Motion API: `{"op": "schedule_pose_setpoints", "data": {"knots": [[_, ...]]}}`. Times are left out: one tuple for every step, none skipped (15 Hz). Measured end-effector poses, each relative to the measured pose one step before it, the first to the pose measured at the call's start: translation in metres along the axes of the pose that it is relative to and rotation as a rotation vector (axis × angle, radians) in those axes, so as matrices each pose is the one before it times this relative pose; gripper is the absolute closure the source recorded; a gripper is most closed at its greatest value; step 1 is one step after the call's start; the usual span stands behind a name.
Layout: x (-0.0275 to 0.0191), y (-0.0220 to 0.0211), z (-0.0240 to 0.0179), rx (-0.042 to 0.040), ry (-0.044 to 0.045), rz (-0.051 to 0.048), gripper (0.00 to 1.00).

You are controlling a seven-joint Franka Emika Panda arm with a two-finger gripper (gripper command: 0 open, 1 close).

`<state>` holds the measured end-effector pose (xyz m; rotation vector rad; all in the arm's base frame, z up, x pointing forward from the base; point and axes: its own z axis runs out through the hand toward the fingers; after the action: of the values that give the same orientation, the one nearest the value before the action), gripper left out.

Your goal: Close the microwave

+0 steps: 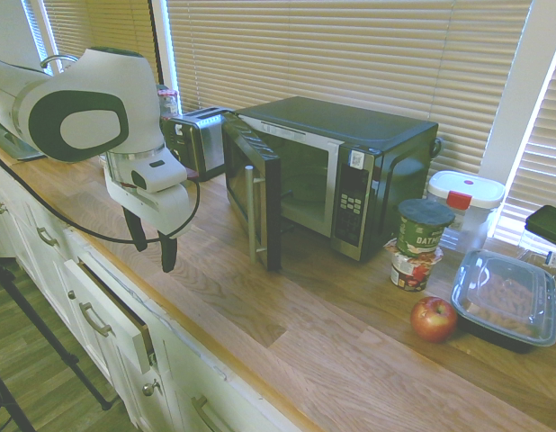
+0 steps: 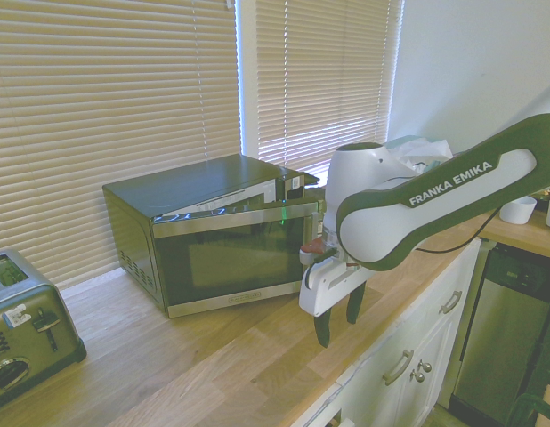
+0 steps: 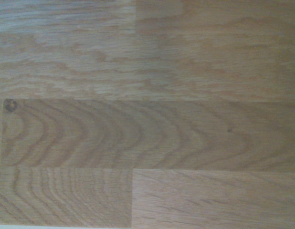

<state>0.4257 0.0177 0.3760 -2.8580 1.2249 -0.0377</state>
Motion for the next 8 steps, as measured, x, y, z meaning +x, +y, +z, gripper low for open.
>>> {"op": "schedule_pose_setpoints", "data": {"knots": [[0.00003, 0.00000, 0.00036, -0.00054, -0.00055, 0.00002, 0.00], [0.00003, -0.00050, -0.00090, 0.00377, 0.00373, -0.00075, 0.00], [-0.00060, -0.00214, -0.00313, 0.01087, 0.01167, -0.00442, 0.00], [-0.00163, -0.00427, -0.00547, 0.01468, 0.01481, -0.00832, 0.00], [-0.00213, -0.00672, -0.00765, 0.01696, 0.01875, -0.00769, 0.00], [-0.00102, -0.00986, -0.00980, 0.02276, 0.02621, 0.00065, 0.00], [0.00029, -0.01159, -0.01120, 0.02491, 0.02794, 0.00522, 0.00], [0.00123, -0.01143, -0.01094, 0.02019, 0.02530, 0.00695, 0.00]]}}
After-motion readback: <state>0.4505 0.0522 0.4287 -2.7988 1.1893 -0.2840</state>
